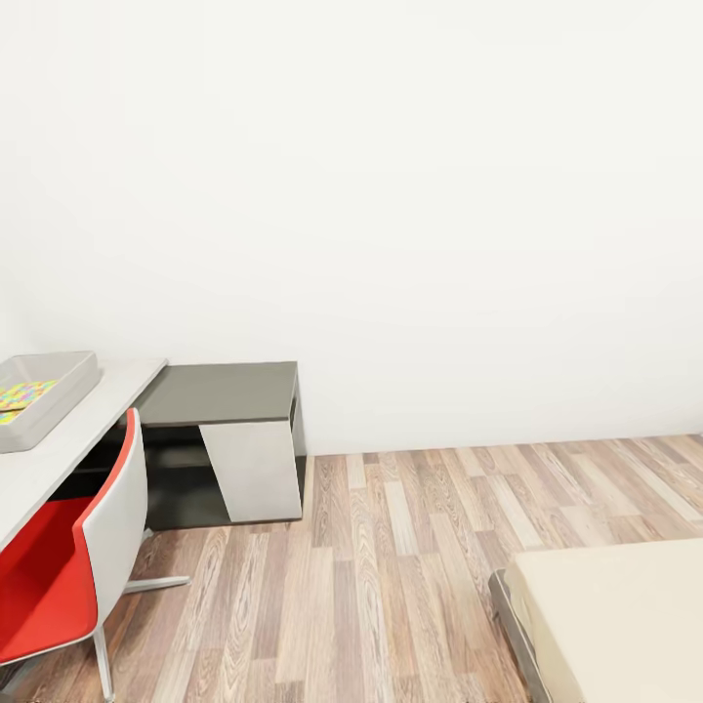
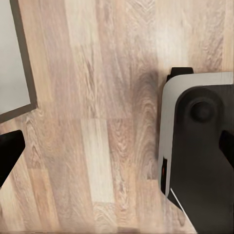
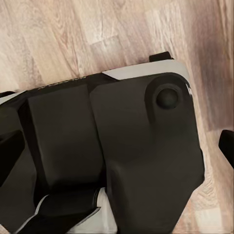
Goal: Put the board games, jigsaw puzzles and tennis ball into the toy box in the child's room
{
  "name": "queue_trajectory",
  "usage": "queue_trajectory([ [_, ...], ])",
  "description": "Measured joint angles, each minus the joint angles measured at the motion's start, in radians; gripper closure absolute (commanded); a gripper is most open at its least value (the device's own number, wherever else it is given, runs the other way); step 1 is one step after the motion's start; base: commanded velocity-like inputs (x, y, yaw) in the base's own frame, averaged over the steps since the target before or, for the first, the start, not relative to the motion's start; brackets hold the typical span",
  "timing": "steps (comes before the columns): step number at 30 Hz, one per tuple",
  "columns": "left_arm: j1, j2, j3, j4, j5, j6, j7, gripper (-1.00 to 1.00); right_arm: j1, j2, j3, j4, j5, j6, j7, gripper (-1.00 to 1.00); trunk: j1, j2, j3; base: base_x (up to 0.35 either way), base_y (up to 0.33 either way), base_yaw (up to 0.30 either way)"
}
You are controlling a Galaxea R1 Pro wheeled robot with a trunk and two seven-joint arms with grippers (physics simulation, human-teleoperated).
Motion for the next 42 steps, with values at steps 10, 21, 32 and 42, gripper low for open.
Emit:
queue_trajectory([
  [10,0.022,-0.005,0.002,0.001,0.002,0.003,0.001,-1.0,0.026,-0.007,0.0,0.016,0.061,0.001,-0.082,-1.0,0.0,0.0,-0.016,0.0,0.0,0.0],
  [21,0.029,-0.045,0.009,0.001,0.003,0.011,0.005,-1.0,0.064,-0.03,0.0,0.018,0.13,0.0,-0.18,-1.0,0.0,0.0,-0.034,0.0,0.0,0.0],
  [32,0.03,-0.095,0.009,0.001,0.002,0.014,0.116,-1.0,0.085,-0.051,-0.001,0.019,0.131,-0.045,-0.184,-1.0,0.0,0.0,-0.052,0.0,0.0,0.0],
  [42,0.032,-0.104,0.008,0.001,0.001,0.017,0.13,-1.0,0.089,-0.053,-0.002,0.02,0.125,-0.067,-0.184,-1.0,0.0,0.0,-0.061,0.0,0.0,0.0],
])
